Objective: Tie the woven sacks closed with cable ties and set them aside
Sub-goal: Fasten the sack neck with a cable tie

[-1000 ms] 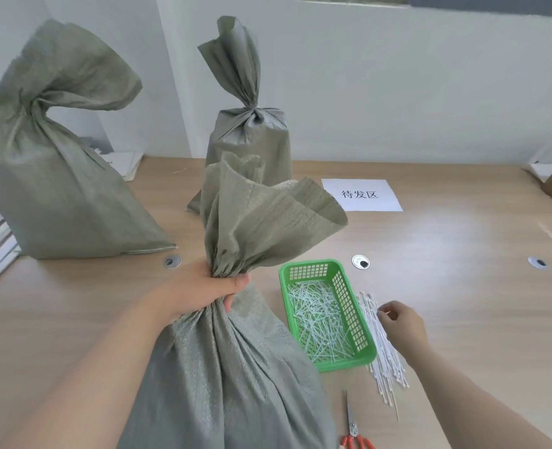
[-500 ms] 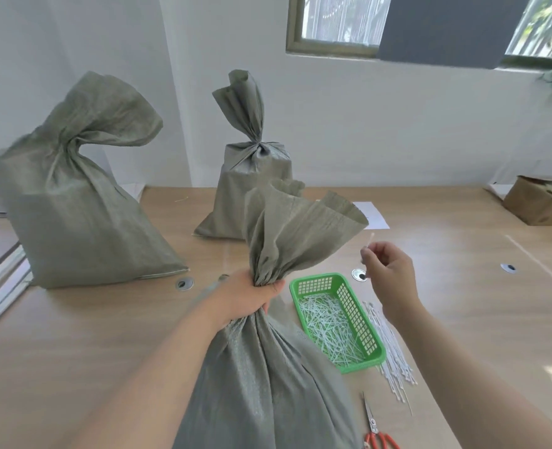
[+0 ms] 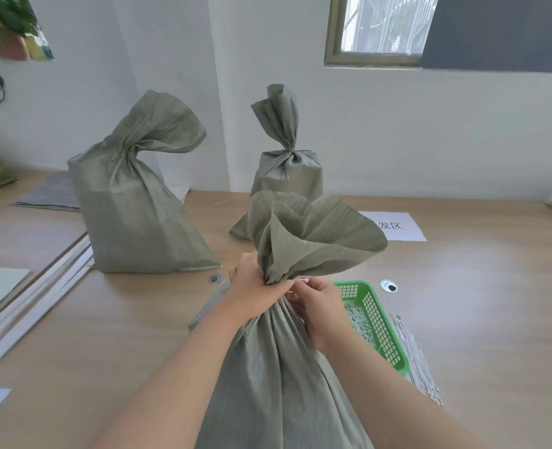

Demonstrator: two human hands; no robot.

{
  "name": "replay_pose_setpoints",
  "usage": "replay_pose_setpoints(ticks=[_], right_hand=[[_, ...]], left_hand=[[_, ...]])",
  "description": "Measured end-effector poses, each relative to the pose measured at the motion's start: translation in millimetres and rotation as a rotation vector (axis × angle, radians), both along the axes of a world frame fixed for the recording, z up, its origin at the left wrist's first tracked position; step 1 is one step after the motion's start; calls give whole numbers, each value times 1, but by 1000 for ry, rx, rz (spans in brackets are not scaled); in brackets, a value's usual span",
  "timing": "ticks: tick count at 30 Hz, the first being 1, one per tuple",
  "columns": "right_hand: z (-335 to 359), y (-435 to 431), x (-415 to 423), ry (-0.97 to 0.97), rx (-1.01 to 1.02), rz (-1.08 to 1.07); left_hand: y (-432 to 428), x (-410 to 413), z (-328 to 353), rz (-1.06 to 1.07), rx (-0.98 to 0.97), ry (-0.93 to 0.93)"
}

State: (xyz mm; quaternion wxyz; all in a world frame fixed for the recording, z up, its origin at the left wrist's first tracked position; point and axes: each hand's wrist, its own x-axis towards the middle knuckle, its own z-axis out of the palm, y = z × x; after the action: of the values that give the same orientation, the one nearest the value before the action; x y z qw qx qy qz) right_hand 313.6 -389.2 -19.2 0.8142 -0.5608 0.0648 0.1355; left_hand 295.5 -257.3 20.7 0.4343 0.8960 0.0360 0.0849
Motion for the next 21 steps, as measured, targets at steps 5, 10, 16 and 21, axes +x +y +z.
replay_pose_setpoints(ticks=[5, 10, 16, 21], right_hand=[[5, -4, -7, 1, 10, 107], [8, -11, -14, -36, -23, 218], [10, -9, -18, -166, -176, 6], [6, -1, -25, -214, -351, -94]], left_hand=[[-8, -11, 7, 6, -26, 89], [-7, -14, 2, 5, -60, 134], [-5, -16, 3, -89, 60, -36], [2, -12, 1, -107, 220, -82]])
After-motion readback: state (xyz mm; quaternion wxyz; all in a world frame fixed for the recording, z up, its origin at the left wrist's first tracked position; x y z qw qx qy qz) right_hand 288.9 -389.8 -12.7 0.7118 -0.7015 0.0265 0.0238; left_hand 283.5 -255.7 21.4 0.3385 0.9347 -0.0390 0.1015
